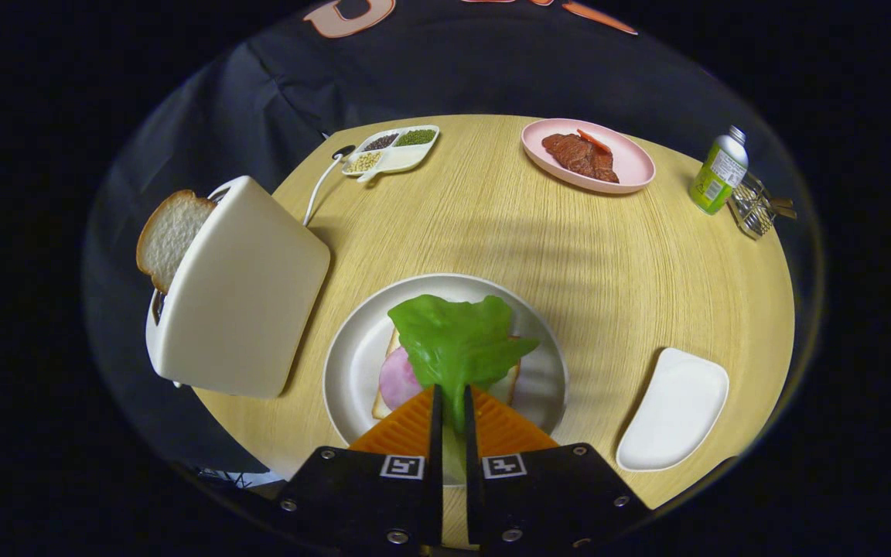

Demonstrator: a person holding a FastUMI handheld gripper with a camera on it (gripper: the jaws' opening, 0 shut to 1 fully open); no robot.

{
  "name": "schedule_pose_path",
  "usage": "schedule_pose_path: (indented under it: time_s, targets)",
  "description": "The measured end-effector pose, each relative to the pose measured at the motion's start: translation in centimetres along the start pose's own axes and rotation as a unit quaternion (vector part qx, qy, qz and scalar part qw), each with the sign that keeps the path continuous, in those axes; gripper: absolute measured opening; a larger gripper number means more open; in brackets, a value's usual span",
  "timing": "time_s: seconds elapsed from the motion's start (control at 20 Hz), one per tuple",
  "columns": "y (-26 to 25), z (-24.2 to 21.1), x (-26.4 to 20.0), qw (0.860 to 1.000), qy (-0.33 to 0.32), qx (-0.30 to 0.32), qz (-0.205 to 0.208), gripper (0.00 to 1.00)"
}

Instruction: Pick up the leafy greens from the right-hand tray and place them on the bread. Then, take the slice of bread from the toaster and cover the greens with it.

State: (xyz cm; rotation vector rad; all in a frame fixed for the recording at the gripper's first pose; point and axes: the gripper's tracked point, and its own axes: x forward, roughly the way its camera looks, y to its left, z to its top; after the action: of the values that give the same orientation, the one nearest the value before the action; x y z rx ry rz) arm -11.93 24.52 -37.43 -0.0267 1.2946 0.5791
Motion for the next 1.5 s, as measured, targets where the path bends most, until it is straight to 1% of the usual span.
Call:
schedule_pose_path:
  time_s: [0.05, 0.15, 0.2, 0.25, 0.3, 0.35, 0.4, 0.45, 0.55, 0.7, 0.8, 0.95, 1.05, 1.15, 1.3, 1.4, 1.5]
  targets:
    - [-0.3, 0.2, 0.2, 1.0, -0.002, 0.0, -0.003, 0.15]
    - [-0.4, 0.3, 0.6, 1.0, -0.001, 0.0, 0.003, 0.23]
    - [-0.4, 0.3, 0.7, 1.0, -0.001, -0.002, 0.006, 0.31]
    - [-0.3, 0.3, 1.0, 1.0, 0.001, -0.005, 0.007, 0.35]
    - [-0.1, 0.2, 1.1, 1.0, 0.001, -0.01, 0.013, 0.44]
    - [0.2, 0.3, 1.2, 1.0, -0.001, -0.017, 0.016, 0.48]
    - [0.2, 0.4, 1.4, 1.0, -0.004, -0.022, 0.016, 0.55]
    - [0.1, 0.4, 1.6, 1.0, -0.002, -0.026, 0.014, 0.57]
    - [0.6, 0.4, 1.6, 0.999, -0.001, -0.022, 0.025, 0.6]
    - [1.4, 1.8, 0.3, 0.998, -0.031, -0.024, 0.044, 0.63]
    - [1.6, 2.6, -0.6, 0.997, -0.043, -0.011, 0.059, 0.64]
    - [1.0, 3.7, -1.7, 0.997, -0.057, -0.01, 0.058, 0.67]
    - [1.5, 4.3, -3.2, 0.996, -0.06, -0.012, 0.062, 0.68]
    - [3.0, 5.8, -5.3, 0.994, -0.073, -0.017, 0.079, 0.71]
    - [5.7, 8.4, -8.0, 0.991, -0.092, -0.031, 0.089, 0.86]
    - [8.0, 10.0, -9.5, 0.99, -0.098, -0.035, 0.097, 0.91]
    - [10.2, 11.4, -10.5, 0.989, -0.098, -0.044, 0.1, 0.93]
